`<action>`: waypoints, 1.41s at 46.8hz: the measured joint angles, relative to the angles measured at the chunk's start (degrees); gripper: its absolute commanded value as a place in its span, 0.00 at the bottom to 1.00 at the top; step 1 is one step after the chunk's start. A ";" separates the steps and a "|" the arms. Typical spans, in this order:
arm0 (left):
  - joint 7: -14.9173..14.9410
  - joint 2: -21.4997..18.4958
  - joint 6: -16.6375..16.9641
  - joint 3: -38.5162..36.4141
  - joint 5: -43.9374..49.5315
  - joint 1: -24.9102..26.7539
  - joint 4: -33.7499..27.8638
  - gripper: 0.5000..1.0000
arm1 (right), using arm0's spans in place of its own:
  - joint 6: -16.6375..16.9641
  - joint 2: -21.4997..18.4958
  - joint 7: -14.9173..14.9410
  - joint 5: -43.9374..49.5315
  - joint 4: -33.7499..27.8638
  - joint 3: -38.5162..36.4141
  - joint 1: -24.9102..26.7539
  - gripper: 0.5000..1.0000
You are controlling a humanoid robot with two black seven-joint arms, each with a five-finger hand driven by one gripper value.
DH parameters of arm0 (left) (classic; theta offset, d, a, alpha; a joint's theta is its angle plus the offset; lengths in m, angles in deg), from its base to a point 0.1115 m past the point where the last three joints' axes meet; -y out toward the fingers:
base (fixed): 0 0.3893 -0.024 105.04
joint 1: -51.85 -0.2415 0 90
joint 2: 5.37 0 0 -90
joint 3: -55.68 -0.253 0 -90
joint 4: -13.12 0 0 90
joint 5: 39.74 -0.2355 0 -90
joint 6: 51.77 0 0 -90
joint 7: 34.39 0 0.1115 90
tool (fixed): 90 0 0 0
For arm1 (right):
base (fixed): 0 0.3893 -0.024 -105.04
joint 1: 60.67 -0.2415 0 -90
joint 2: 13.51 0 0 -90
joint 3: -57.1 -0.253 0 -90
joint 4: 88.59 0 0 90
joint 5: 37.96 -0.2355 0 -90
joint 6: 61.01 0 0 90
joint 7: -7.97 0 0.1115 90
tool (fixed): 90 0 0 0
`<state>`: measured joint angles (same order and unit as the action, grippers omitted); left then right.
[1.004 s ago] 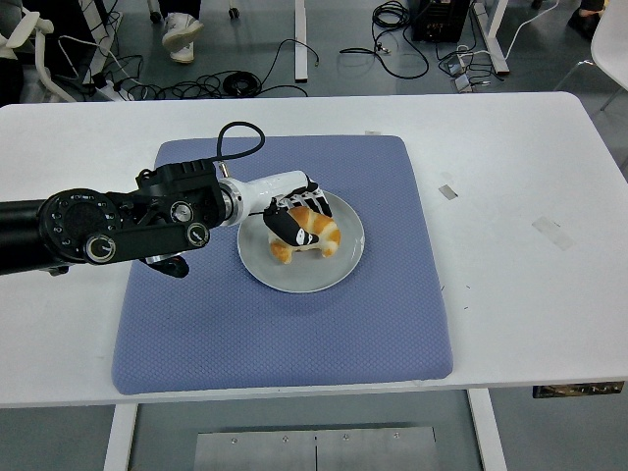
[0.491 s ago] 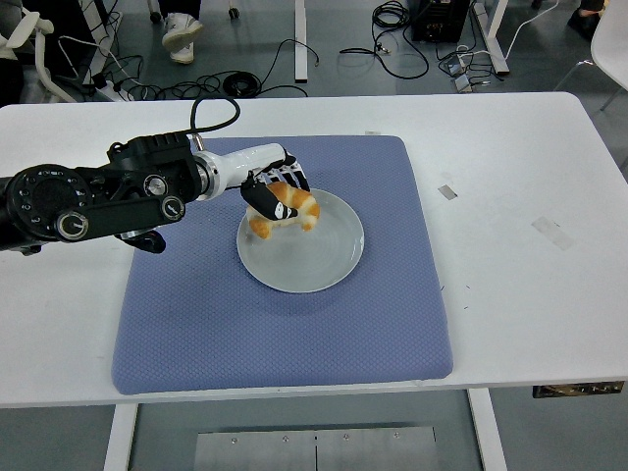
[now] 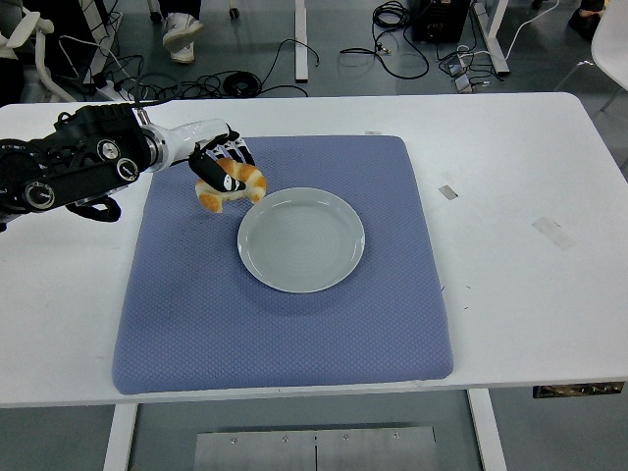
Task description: Place the bread on the table
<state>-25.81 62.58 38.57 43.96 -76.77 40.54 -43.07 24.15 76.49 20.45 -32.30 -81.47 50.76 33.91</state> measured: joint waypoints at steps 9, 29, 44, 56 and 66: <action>-0.96 0.47 -3.86 1.08 0.15 -2.18 5.93 0.00 | 0.00 0.00 0.01 0.00 0.00 0.01 -0.02 1.00; -5.63 1.27 -7.11 1.28 0.11 -4.66 14.99 0.00 | 0.02 0.00 0.01 -0.03 0.00 0.00 -0.01 1.00; -5.68 3.43 -7.75 1.29 0.24 -5.54 16.30 0.00 | 0.02 0.00 0.00 -0.01 0.00 0.00 -0.01 1.00; -5.68 4.02 -10.07 2.48 0.28 -5.56 16.30 0.00 | 0.02 0.00 0.00 0.01 0.00 0.02 -0.01 1.00; -5.68 4.11 -10.45 2.32 0.14 -5.99 16.30 0.00 | 0.02 0.00 0.00 -0.01 0.00 0.01 -0.01 1.00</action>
<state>-31.50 66.69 28.13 46.28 -76.63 34.55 -26.77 24.17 76.49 20.46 -32.32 -81.47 50.78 33.89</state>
